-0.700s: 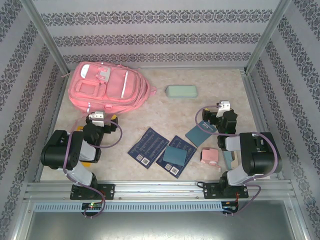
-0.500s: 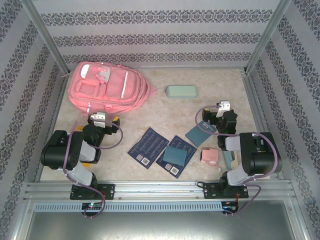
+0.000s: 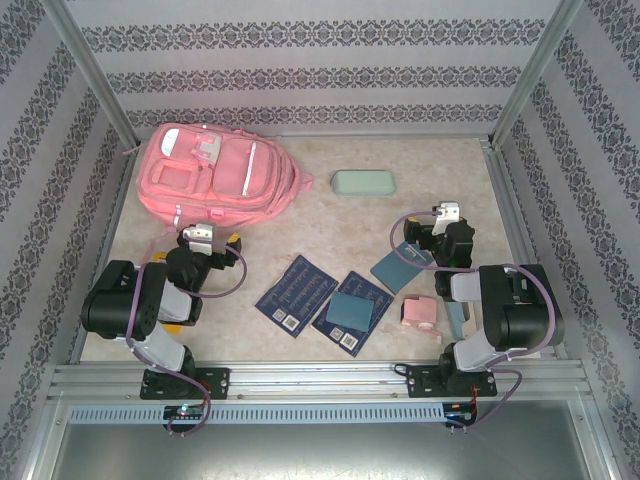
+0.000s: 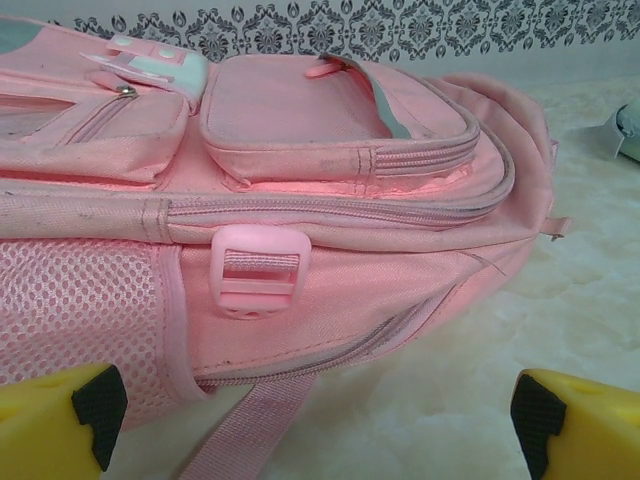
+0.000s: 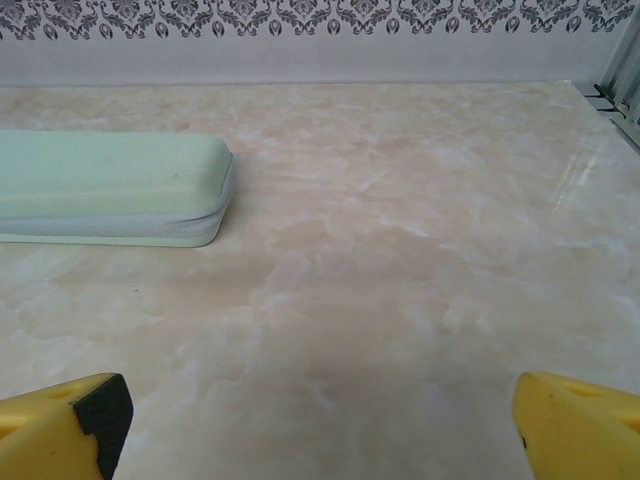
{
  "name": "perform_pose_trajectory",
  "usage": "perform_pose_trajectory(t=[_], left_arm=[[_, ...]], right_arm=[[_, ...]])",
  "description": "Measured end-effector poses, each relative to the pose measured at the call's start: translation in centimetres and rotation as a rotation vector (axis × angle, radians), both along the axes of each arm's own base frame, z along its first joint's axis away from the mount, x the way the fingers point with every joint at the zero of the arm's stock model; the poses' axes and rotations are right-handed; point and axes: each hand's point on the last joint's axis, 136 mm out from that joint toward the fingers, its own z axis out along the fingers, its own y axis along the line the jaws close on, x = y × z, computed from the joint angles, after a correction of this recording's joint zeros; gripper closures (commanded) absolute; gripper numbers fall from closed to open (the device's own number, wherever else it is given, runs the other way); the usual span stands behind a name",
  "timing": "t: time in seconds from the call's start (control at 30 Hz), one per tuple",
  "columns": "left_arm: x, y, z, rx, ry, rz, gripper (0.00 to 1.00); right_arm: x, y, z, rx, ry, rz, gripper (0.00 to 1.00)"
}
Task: Pack the student bag
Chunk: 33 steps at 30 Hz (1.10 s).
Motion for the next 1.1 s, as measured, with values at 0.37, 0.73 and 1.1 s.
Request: perform_pose_trajectory(t=[0.37,0.73,1.1], left_arm=[[-1.3,2.0,6.9,-0.003,-0.125,0.153,0.00],[1.7,-7.1,27.2,-0.147,-0.113,0.081,0.00],[11.4,-7.5,15.6,-0.202,0.403,0.146,0.00]], right_arm=[[-1.2,3.6,3.2,-0.068,-0.033,0.114,0.02],[-8.4,23.1,25.5,-0.011,-0.315,0.469,0.02],[-6.0,19.1,18.5,0.233,0.137,0.363,0.02]])
